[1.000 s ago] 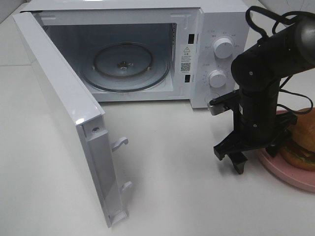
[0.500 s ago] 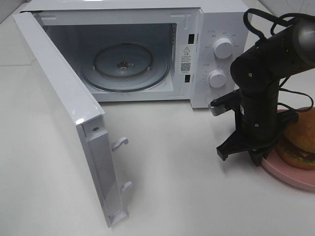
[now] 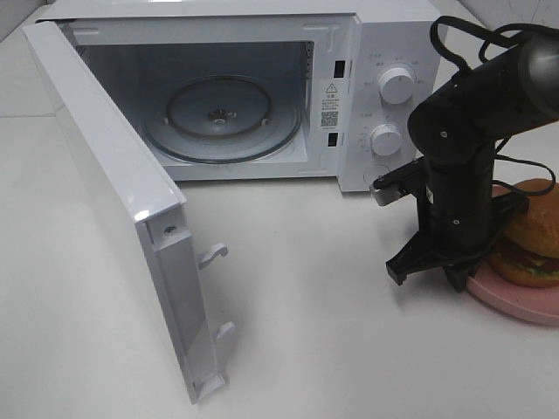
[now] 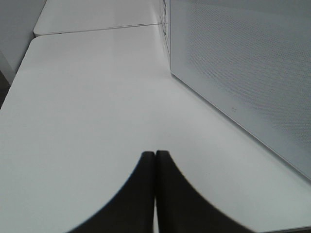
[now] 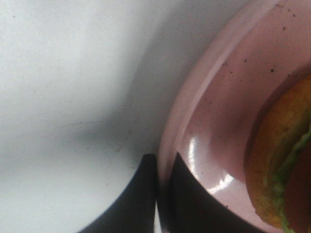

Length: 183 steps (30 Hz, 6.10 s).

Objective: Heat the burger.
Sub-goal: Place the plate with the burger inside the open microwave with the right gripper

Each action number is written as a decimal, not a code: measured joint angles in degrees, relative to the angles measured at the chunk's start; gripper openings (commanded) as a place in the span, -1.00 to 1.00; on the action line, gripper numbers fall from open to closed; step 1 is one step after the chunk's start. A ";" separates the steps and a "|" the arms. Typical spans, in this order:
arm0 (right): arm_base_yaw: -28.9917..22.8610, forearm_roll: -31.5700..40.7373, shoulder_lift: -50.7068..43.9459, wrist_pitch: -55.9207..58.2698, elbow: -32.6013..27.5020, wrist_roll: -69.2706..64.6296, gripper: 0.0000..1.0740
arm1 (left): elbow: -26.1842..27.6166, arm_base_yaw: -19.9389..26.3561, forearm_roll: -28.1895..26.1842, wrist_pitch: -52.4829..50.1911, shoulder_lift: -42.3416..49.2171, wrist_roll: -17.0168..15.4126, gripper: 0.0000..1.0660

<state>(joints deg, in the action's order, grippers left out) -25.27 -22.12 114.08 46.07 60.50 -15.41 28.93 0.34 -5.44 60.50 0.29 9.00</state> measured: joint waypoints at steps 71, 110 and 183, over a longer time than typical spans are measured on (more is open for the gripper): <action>-26.70 -4.53 -33.86 -7.45 -19.14 65.89 -1.00 | 0.00 0.00 0.00 0.00 0.00 0.00 -1.00; -16.04 22.46 -21.83 -18.96 -6.02 101.81 -1.00 | 0.00 0.00 0.00 0.00 0.00 0.00 -1.00; -11.34 18.62 21.31 -1.20 54.77 53.34 0.10 | 0.00 0.00 0.00 0.00 0.00 0.00 -1.00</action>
<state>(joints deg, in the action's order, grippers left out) -36.61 -3.50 135.39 44.86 115.28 37.93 28.93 0.34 -5.44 60.50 0.29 9.00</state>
